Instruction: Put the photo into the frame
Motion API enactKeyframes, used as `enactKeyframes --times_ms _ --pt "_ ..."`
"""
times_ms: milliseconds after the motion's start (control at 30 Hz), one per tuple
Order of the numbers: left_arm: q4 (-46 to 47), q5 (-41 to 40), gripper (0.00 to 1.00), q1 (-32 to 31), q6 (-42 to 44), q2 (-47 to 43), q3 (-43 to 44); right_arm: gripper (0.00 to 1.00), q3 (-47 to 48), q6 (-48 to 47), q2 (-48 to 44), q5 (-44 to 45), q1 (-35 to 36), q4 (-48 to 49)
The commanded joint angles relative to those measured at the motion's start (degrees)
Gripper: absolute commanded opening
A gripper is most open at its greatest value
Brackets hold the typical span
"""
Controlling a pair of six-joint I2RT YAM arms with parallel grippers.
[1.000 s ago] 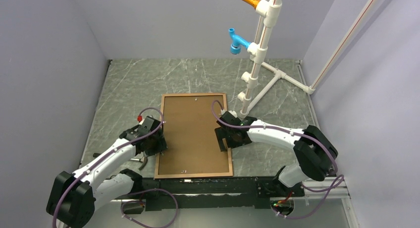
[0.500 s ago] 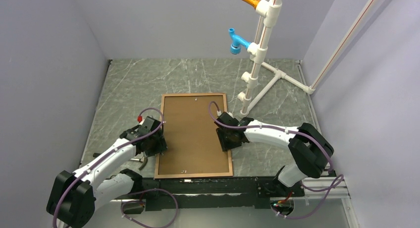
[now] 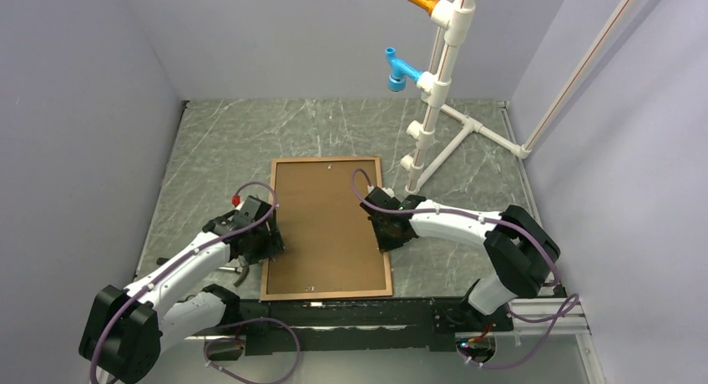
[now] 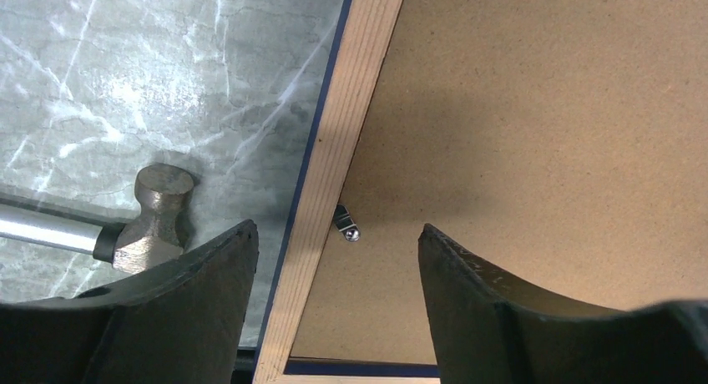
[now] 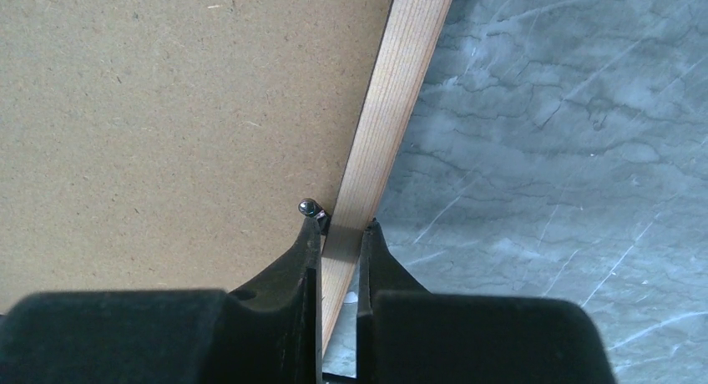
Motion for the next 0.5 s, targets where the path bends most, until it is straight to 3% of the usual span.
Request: enactKeyframes --times_ms 0,133,233,267,367,467 --pt "-0.43 -1.12 0.79 -0.09 0.72 1.74 2.99 0.0 -2.74 -2.23 3.52 10.82 -0.17 3.16" --pt "1.1 -0.34 0.9 1.36 2.27 4.58 5.79 0.0 -2.86 -2.3 1.67 9.01 -0.23 3.58" --pt "3.11 2.18 0.92 4.44 4.6 6.96 7.49 0.0 -2.56 -1.85 0.14 7.74 -0.28 3.69" --pt "4.18 3.43 0.92 6.34 5.39 7.67 7.87 0.06 -2.75 -1.68 -0.69 6.32 -0.54 4.08" --pt "8.24 8.09 0.91 10.97 7.54 9.52 8.52 0.46 -3.64 -0.79 -3.39 2.57 -1.92 5.36" --pt "10.25 10.05 0.91 13.94 8.85 11.84 10.11 0.65 -5.28 -0.06 -6.31 -2.42 -4.34 7.27"
